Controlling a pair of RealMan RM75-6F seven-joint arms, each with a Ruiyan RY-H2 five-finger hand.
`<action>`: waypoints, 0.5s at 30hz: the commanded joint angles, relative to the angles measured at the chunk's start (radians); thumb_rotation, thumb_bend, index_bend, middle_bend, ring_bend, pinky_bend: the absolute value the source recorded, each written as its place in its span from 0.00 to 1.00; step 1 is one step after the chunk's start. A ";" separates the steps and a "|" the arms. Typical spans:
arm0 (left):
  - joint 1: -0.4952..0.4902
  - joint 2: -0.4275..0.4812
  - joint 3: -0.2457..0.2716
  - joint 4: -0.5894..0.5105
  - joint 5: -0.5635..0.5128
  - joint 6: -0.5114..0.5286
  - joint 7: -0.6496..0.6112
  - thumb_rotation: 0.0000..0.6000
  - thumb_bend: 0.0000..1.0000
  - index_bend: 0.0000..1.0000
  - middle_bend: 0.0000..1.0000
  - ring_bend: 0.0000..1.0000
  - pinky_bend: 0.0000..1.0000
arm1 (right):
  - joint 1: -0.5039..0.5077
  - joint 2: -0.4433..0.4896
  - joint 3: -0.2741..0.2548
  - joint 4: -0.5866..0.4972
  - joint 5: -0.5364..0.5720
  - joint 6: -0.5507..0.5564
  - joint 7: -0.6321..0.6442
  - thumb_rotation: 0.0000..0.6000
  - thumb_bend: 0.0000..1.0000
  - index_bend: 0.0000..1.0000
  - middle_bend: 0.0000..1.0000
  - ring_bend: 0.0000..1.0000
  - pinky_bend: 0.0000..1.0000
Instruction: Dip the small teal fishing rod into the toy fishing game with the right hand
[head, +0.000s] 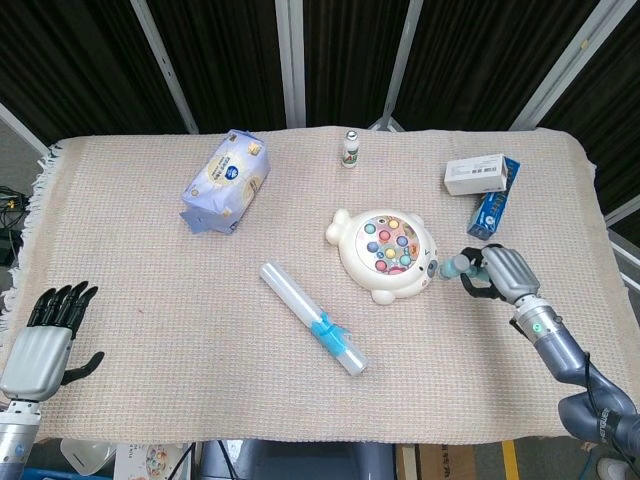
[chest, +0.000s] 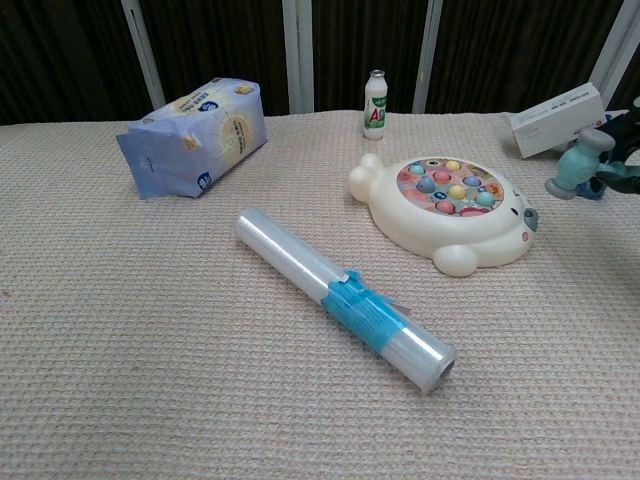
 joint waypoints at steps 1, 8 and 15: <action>-0.005 0.001 -0.003 -0.002 -0.001 -0.005 0.004 1.00 0.22 0.00 0.00 0.00 0.00 | 0.060 0.019 0.035 -0.051 0.055 -0.052 -0.091 1.00 0.78 0.88 0.76 0.53 0.27; -0.009 0.005 -0.005 -0.004 -0.008 -0.009 0.004 1.00 0.22 0.00 0.00 0.00 0.00 | 0.160 0.002 0.058 -0.044 0.183 -0.169 -0.231 1.00 0.78 0.89 0.77 0.54 0.27; -0.008 0.004 -0.002 0.001 -0.019 -0.013 0.002 1.00 0.22 0.00 0.00 0.00 0.00 | 0.271 -0.043 0.036 0.001 0.370 -0.244 -0.423 1.00 0.78 0.90 0.77 0.54 0.27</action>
